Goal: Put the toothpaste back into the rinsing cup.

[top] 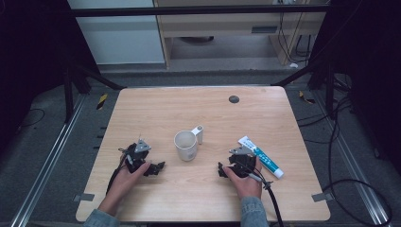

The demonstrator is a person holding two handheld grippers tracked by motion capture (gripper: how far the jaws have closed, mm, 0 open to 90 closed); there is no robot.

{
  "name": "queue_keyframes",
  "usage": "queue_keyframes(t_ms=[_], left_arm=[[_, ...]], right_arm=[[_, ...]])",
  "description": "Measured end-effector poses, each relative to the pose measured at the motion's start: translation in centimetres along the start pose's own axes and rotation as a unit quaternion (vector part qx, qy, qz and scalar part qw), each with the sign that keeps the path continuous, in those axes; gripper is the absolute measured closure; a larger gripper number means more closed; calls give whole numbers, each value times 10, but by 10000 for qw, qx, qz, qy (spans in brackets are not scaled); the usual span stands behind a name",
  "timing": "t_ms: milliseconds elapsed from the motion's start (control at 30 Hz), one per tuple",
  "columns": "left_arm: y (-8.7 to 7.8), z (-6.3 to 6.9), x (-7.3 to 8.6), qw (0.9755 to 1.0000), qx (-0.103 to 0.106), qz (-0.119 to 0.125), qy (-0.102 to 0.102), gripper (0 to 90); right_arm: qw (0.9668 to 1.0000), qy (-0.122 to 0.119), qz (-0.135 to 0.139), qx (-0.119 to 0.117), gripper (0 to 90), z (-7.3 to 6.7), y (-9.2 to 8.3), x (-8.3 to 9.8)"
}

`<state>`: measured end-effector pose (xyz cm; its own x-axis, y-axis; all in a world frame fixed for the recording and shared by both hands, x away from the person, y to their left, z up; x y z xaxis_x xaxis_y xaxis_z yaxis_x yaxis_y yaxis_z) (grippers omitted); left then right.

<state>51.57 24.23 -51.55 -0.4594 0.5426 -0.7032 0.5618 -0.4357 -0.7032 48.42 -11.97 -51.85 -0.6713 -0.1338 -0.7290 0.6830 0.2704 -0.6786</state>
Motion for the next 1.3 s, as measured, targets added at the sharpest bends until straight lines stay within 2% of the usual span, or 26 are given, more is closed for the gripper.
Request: queue_keyframes(t_ms=[67,133,200,333,500,533,600,633,867,1067,1300], left_arm=[[0,0,0,10000,8,-1,14,0],[0,0,0,10000,16,-1,19,0],[0,0,0,10000,16,-2,17,0],[0,0,0,10000,9,-6,19,0],[0,0,0,10000,12,-5,16,0],[0,0,0,10000,16,0,17,0],[0,0,0,10000,11,1,17,0],[0,0,0,10000,9,-6,19,0],[0,0,0,10000,13,-1,21,0],[0,0,0,10000,13,-1,21,0],[0,0,0,10000,12,0,21,0]], right_arm=[[10000,25,10,15,74,1,2,-2],[9999,-80,-78,9,140,0,1,-6],[9990,-397,-127,186,156,-2,-3,-10],[9969,-638,-390,244,177,0,-14,-19],[9965,-622,-501,263,196,13,-25,-29],[9960,-619,-555,313,211,22,-32,-34],[9956,-644,-577,351,218,25,-34,-35],[9947,-681,-644,421,229,34,-41,-40],[9927,-682,-820,555,264,59,-59,-58],[9925,-544,-939,556,300,76,-64,-69],[9898,-522,-1196,565,331,87,-61,-76]])
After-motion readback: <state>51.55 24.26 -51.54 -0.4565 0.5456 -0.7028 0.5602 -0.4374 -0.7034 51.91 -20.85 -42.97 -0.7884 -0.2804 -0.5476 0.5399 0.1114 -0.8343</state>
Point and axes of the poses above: each handheld gripper's, and its own axes: y roughly forward along the jaws, x roughly out of its underside, z roughly to its right, the point moved 1 cm from there along y, roughly forward along the jaws, and after that the axes turned 7 degrees about y, right-handed, at the moved point
